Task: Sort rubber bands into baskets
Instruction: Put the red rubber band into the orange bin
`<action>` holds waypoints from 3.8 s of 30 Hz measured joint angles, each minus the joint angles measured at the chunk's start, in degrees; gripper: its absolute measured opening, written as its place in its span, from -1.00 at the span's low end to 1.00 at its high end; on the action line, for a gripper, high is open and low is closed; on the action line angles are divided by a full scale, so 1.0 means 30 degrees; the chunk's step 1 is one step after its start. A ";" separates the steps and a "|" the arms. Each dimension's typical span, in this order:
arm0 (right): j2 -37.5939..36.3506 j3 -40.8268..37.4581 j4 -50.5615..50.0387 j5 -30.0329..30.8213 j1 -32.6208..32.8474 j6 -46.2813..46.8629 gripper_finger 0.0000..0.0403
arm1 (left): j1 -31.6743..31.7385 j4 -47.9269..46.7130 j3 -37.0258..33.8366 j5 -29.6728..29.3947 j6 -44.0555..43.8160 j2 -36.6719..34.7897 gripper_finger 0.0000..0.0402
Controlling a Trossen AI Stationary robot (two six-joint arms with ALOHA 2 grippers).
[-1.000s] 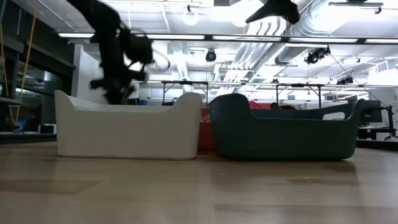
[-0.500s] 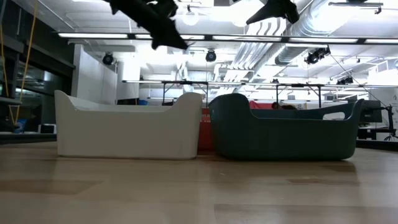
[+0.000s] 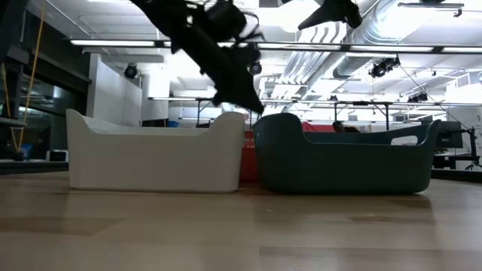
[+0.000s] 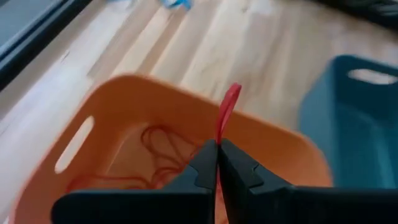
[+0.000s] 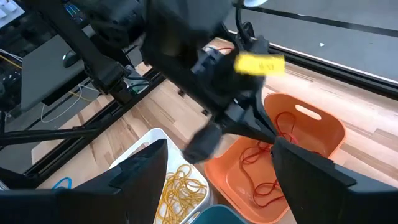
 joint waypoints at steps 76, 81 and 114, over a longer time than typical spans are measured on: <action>0.0000 0.0000 0.0152 -0.2631 -0.3621 0.0845 0.37 | 1.3967 -1.5198 -0.2735 -0.0892 0.0924 0.1483 -0.04; 0.0000 0.0000 0.0151 -0.2648 -0.3621 0.0306 0.37 | 1.3953 -1.5023 -0.2761 -0.1330 0.0835 0.1412 -0.16; 0.0000 0.0000 0.0145 -0.2689 -0.3617 -0.0894 0.37 | 1.3216 -1.5057 -0.2790 -0.2407 0.2512 -0.1764 -1.00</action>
